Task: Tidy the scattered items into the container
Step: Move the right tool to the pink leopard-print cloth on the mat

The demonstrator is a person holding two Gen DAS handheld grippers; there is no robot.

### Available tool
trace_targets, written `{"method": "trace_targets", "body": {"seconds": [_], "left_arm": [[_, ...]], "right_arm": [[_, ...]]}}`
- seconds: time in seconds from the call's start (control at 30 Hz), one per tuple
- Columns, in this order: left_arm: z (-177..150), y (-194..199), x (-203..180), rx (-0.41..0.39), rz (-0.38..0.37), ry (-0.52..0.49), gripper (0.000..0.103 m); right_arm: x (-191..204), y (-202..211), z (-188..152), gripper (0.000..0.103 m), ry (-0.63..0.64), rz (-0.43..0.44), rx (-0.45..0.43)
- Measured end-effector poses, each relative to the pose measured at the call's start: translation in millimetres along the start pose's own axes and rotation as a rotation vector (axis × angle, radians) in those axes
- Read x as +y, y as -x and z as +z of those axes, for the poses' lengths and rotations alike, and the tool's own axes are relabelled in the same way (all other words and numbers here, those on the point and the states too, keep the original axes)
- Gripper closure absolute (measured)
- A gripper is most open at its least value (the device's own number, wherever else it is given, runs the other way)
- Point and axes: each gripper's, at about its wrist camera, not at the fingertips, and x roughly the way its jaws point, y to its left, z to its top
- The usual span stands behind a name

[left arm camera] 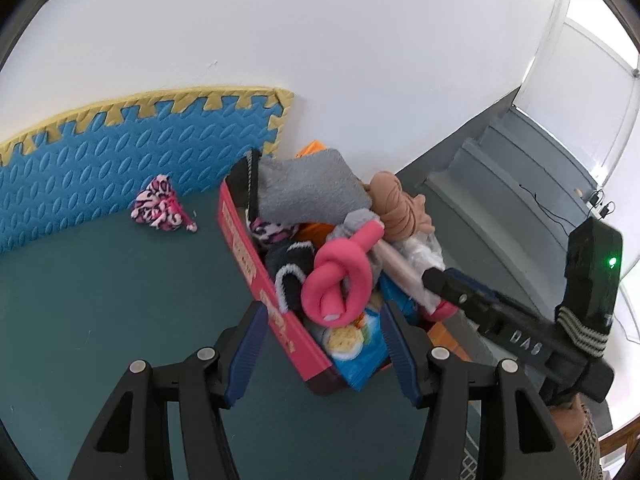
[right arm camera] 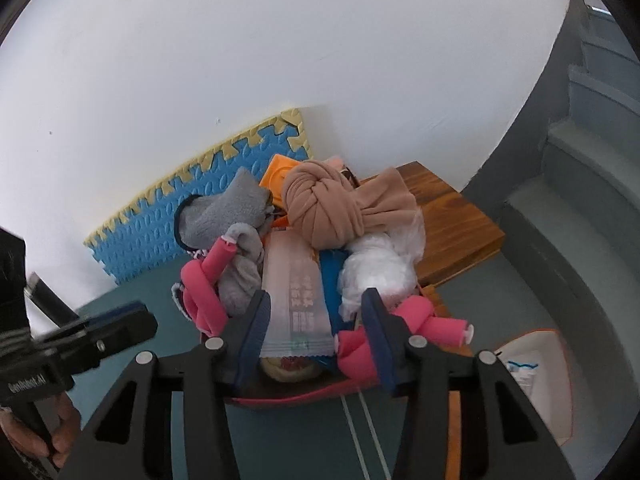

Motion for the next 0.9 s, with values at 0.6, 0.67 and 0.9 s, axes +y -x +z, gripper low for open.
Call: {"method": "trace_targets", "body": {"seconds": [0.6, 0.67, 0.9], "left_arm": [[-2.9, 10.8, 47.2, -0.009, 0.053, 0.102, 0.043], [-4.4, 11.4, 55.4, -0.006, 0.069, 0.114, 0.043], [-14.4, 14.6, 85.3, 0.008, 0.153, 0.163, 0.043]], "right_arm": [[-10.5, -16.9, 18.0, 0.053, 0.034, 0.128, -0.004], [-8.3, -11.2, 18.5, 0.053, 0.037, 0.124, -0.022], [26.3, 14.7, 19.9, 0.053, 0.102, 0.098, -0.089]]}}
